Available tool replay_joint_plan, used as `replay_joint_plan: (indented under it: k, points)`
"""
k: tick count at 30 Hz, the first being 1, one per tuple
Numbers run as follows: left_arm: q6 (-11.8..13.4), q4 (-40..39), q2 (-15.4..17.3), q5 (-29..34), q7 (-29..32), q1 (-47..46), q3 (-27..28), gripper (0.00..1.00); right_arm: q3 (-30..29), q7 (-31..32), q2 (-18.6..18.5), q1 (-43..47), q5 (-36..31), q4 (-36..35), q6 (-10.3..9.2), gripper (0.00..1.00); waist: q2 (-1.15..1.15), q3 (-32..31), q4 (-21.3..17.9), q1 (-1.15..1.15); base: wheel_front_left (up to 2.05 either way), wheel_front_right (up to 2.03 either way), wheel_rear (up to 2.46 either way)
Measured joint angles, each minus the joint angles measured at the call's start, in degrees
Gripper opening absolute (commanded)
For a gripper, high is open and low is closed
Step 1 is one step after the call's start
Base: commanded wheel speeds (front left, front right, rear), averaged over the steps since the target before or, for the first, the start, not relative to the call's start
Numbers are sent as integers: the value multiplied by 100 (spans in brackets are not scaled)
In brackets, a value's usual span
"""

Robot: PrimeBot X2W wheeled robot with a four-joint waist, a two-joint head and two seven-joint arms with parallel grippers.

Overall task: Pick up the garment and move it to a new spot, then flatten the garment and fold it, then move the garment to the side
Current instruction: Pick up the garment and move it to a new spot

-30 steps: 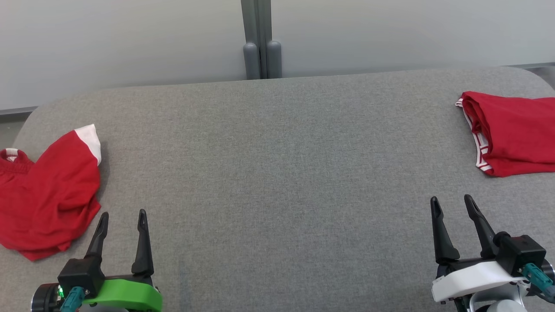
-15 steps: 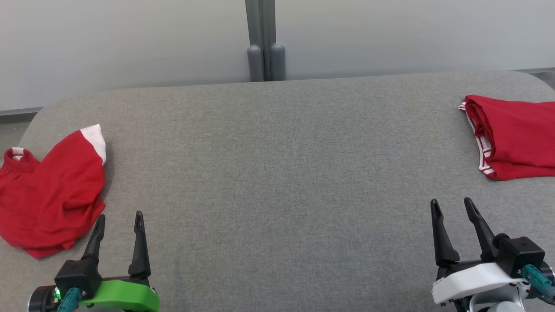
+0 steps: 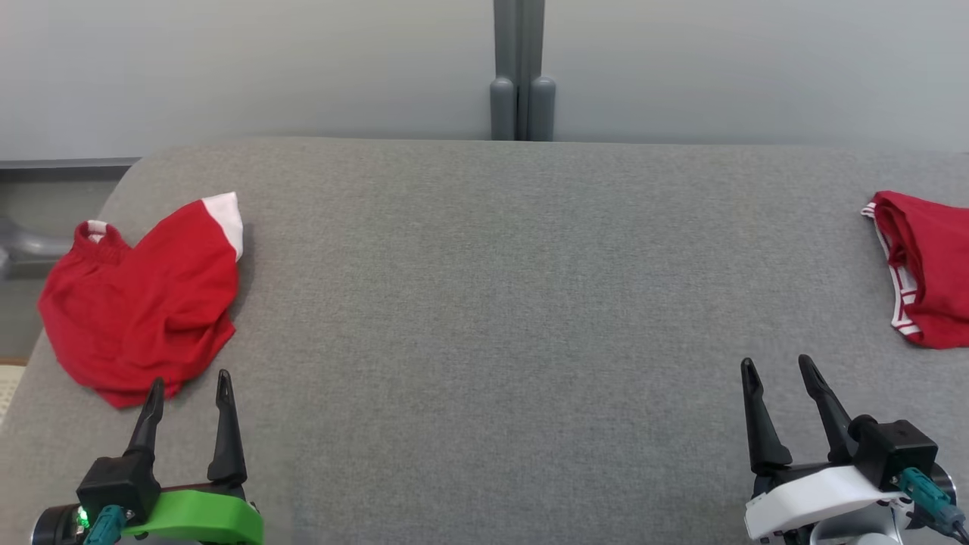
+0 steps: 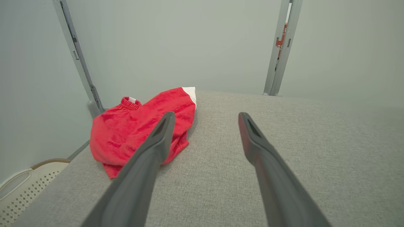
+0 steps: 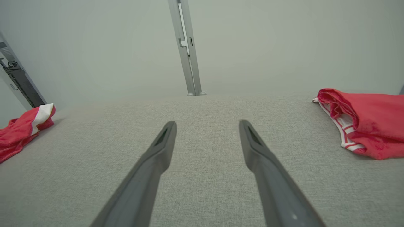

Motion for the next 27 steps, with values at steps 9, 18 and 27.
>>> replay_joint_plan:
  k: [9,18,27]
  points:
    - [1,8,10,15,0,-1,88,100,91,-1,3,-1,14,64,0,100,0,25,591,0,0,0,0]
    - [18,8,13,20,0,2,185,100,185,0,-10,-27,23,127,0,100,0,69,1192,0,0,0,0]
    - [43,5,12,16,0,2,265,100,258,-1,-15,-116,32,151,0,100,0,150,1715,0,0,0,0]
